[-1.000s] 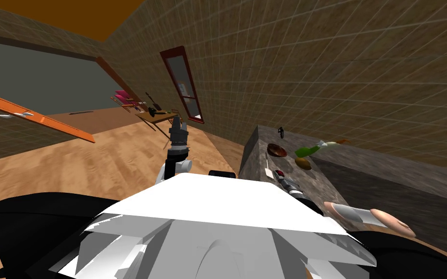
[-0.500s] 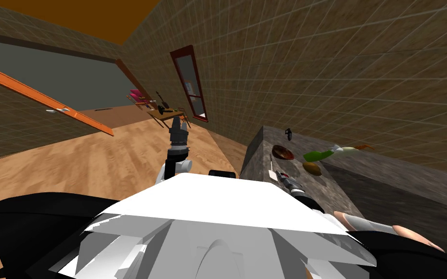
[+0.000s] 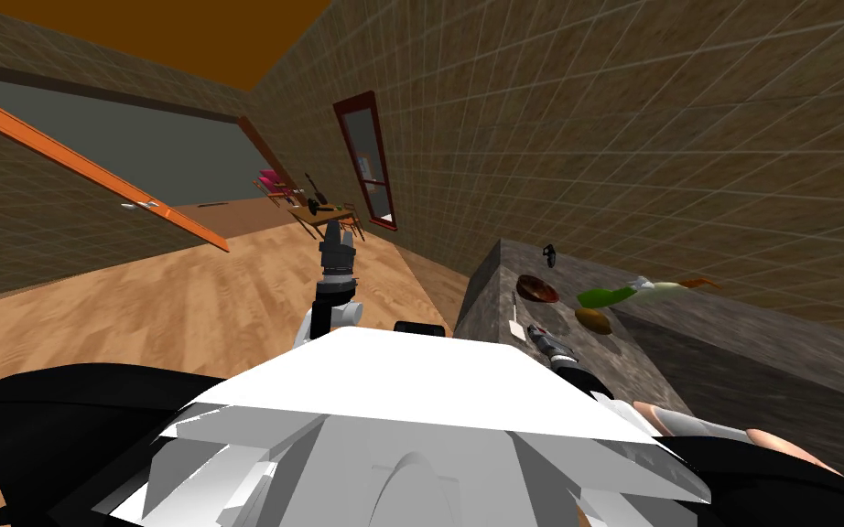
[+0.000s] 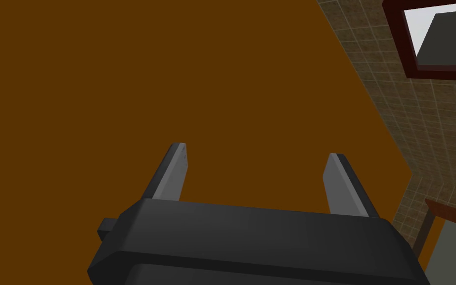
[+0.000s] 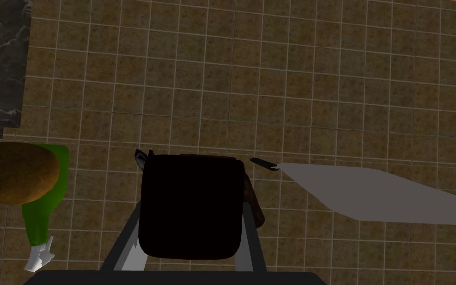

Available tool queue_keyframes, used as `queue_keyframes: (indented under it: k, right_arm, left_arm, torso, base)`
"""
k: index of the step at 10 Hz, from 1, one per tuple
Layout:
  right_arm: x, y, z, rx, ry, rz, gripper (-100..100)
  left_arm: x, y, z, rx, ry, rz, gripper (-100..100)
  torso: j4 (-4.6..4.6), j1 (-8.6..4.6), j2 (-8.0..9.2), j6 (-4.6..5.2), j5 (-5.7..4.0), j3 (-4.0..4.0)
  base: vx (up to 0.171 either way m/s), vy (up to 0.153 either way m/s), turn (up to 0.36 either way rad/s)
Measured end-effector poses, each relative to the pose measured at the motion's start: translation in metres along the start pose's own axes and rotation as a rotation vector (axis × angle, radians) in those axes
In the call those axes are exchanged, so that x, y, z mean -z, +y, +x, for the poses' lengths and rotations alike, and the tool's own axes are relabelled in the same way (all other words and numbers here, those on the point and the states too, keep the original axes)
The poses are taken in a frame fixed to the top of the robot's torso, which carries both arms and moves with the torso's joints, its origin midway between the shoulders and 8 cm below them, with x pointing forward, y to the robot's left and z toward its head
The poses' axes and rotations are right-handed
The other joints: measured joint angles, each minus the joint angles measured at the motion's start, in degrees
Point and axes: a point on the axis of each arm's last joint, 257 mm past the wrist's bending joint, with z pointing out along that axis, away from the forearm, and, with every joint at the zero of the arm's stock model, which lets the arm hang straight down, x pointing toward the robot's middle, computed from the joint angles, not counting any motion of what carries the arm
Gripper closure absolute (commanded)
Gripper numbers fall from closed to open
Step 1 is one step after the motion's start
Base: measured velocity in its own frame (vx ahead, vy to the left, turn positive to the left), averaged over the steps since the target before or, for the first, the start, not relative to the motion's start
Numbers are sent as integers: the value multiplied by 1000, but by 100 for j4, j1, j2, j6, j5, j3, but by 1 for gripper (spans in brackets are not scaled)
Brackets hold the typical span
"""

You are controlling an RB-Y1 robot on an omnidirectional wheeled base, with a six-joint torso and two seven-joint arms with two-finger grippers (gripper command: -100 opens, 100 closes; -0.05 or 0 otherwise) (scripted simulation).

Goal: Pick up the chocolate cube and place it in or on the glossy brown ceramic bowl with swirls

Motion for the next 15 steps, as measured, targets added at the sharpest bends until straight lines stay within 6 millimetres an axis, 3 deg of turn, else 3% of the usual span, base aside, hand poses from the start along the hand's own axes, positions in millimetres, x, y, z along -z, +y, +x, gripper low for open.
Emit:
queue_keyframes:
  k: [2,3,4,9,10,11,15]
  right_arm:
    - [0,0,0,0,0,0,100]
    - [0,0,0,1,0,0,0]
    - [0,0,0,1,0,0,100]
    - [19,31,5,37,2,-71,100]
    - [20,32,5,38,2,-72,0]
    - [20,32,5,38,2,-72,100]
    - [10,50,-48,43,-134,-111,100]
  left_arm:
    - [0,0,0,0,0,0,0]
    - [0,0,0,0,0,0,0]
    - [0,0,0,0,0,0,0]
    - [0,0,0,0,0,0,0]
    - [0,0,0,0,0,0,0]
    - [0,0,0,0,0,0,0]
    - [0,0,0,0,0,0,0]
  torso:
    - [0,-1,-3,1,0,-2]
    - [0,-1,-3,1,0,-2]
    - [-1,-1,-3,1,0,-2]
    - [-6,-3,-29,3,1,-17]
    - [-4,-2,-20,-1,1,-12]
    - [-2,-1,-11,-1,2,-7]
    - [-9,8,-76,-10,7,-40]
  base:
    - [0,0,0]
    - [0,0,0]
    - [57,-17,-196]
    - [72,-22,-157]
    - [5,0,5]
    - [75,-6,-122]
    - [168,1,-104]
